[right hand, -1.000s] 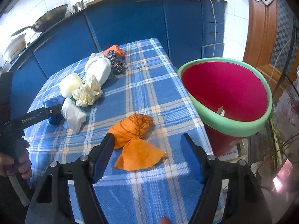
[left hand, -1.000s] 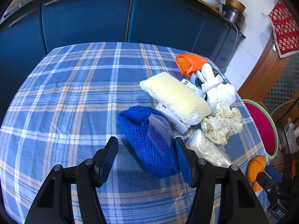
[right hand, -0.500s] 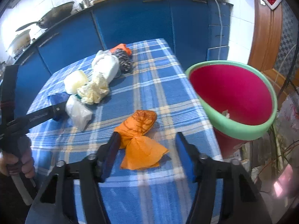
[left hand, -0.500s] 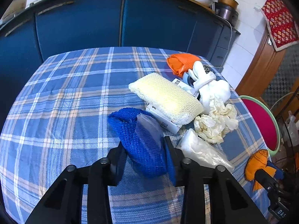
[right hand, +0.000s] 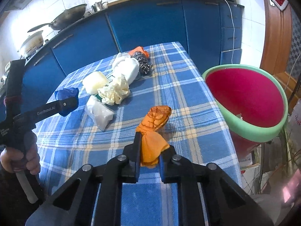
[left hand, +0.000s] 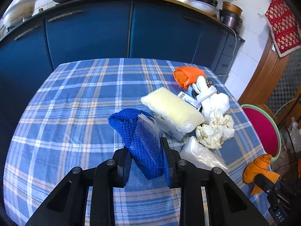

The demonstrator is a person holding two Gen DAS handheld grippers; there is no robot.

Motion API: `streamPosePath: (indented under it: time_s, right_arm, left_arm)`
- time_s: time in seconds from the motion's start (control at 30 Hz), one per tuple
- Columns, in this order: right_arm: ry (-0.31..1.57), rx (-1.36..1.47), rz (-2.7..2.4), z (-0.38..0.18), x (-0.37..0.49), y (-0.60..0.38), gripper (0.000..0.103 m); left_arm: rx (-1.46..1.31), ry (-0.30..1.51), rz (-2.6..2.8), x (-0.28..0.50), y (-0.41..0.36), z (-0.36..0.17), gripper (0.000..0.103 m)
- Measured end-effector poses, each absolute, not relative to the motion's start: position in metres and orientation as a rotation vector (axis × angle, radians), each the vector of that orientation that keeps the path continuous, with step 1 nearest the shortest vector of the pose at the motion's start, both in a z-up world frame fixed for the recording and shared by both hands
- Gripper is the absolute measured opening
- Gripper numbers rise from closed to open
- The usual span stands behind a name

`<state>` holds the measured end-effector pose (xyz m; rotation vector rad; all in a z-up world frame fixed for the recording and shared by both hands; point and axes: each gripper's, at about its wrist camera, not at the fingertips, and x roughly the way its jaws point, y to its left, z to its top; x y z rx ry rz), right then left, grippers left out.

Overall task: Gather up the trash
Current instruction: 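Carry the orange bag with the right tool into the red bucket and release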

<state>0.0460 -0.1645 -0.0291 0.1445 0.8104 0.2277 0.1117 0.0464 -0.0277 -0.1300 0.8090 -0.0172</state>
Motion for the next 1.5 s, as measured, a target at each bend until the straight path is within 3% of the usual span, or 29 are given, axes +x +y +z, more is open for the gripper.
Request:
streamPosePath:
  time_s: [0.8, 1.5]
  right_arm:
    - [0.641, 0.16, 0.215, 0.021, -0.002, -0.179, 0.015]
    - [0.592, 0.238, 0.093, 0.028, 0.003, -0.237, 0.015]
  left_arm:
    - [-0.133, 0.669, -0.067, 0.064, 0.034, 0.031, 0.029]
    - [-0.055, 0.655, -0.264, 0.081, -0.051, 0.044, 0.029]
